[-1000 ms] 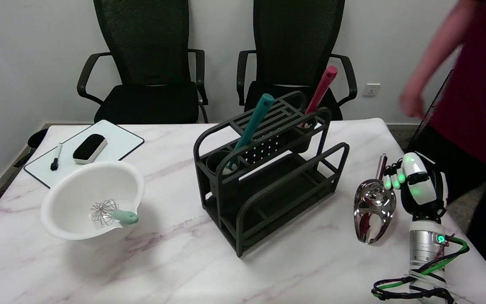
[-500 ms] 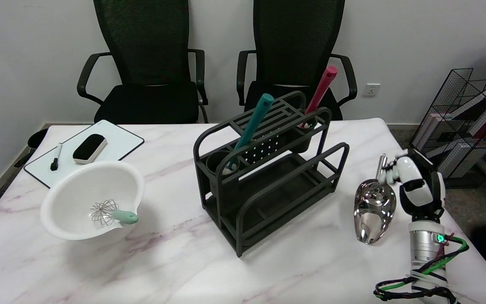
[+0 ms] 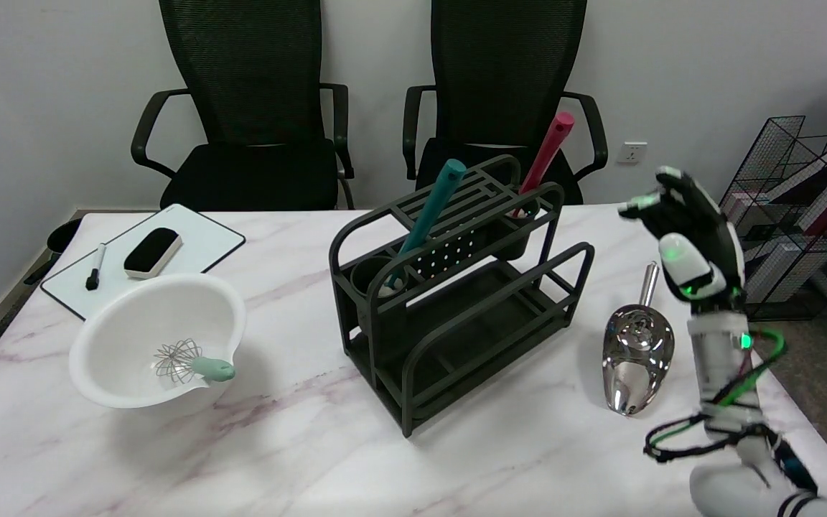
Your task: Pick up the pink sponge bottle brush.
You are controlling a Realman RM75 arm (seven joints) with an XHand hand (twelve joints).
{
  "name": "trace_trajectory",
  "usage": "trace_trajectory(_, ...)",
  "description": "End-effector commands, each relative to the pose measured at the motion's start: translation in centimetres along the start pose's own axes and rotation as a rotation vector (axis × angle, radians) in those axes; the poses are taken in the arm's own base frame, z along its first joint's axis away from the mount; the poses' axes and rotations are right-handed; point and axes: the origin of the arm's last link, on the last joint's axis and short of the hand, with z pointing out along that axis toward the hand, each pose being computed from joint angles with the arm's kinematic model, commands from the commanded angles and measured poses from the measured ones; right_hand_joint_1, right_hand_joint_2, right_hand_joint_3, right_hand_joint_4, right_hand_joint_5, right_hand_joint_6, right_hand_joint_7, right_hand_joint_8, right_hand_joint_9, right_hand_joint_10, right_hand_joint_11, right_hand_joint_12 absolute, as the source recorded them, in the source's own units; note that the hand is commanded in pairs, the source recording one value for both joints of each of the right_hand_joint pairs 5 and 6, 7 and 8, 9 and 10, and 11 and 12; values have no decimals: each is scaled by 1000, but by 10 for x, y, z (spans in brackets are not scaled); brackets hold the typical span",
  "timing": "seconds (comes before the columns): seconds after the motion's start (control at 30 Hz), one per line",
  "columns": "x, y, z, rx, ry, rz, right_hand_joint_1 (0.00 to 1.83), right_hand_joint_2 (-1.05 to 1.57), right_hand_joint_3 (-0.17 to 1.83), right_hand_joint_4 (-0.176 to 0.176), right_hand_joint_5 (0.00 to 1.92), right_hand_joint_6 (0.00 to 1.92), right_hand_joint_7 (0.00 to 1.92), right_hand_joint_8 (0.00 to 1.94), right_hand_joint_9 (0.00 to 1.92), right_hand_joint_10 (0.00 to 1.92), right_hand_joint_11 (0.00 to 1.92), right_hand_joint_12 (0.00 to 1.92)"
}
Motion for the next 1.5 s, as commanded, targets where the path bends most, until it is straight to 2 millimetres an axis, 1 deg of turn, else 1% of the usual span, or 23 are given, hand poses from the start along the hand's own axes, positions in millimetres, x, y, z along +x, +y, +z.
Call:
trace_trajectory(0.03,-26,-42,123,86,-298,-38,1105,-162,1000,0,602,602,795,795,742,742,711,711)
trace_trajectory(0.13,-29,-41,138,78,-297,-49,1105,-222,1018,0,556,556,756,756,703,703,681,681)
trace_trajectory(0.17,-28,-40,141,74,-289,-52,1109,-302,1038,0,512,512,741,741,691,691,670,670)
trace_trajectory(0.33,-18,-32,155,38,-249,-87,1124,-443,1014,0,403,403,660,660,621,621,602,602)
trace_trajectory(0.4,-18,-27,159,17,-247,-93,1126,-478,1010,0,377,377,540,540,569,569,575,575)
trace_trajectory(0.47,-22,-23,163,-3,-254,-93,1126,-508,996,0,320,320,448,448,520,520,529,529)
trace_trajectory(0.5,-26,-18,165,-22,-257,-92,1126,-517,991,0,297,297,432,432,508,508,517,517)
trace_trajectory(0.6,-37,-9,173,-53,-259,-94,1127,-551,999,0,258,258,409,409,485,485,496,496)
trace_trajectory(0.7,-43,2,179,-82,-247,-89,1132,-571,995,0,223,223,385,385,471,471,472,472)
trace_trajectory(0.8,-52,7,184,-87,-259,-82,1138,-578,986,0,191,191,365,365,458,458,458,458)
trace_trajectory(1.03,-77,13,182,-90,-309,-38,1140,-568,967,0,184,184,372,372,462,462,462,462)
trace_trajectory(1.2,-98,17,177,-87,-344,-15,1158,-427,871,0,253,253,410,410,476,476,484,484)
trace_trajectory(1.37,-116,19,176,-98,-377,-27,1171,-391,923,0,290,290,436,436,487,487,505,505)
trace_trajectory(1.5,-125,21,174,-104,-395,-42,1175,-366,929,0,312,312,451,451,501,501,529,529)
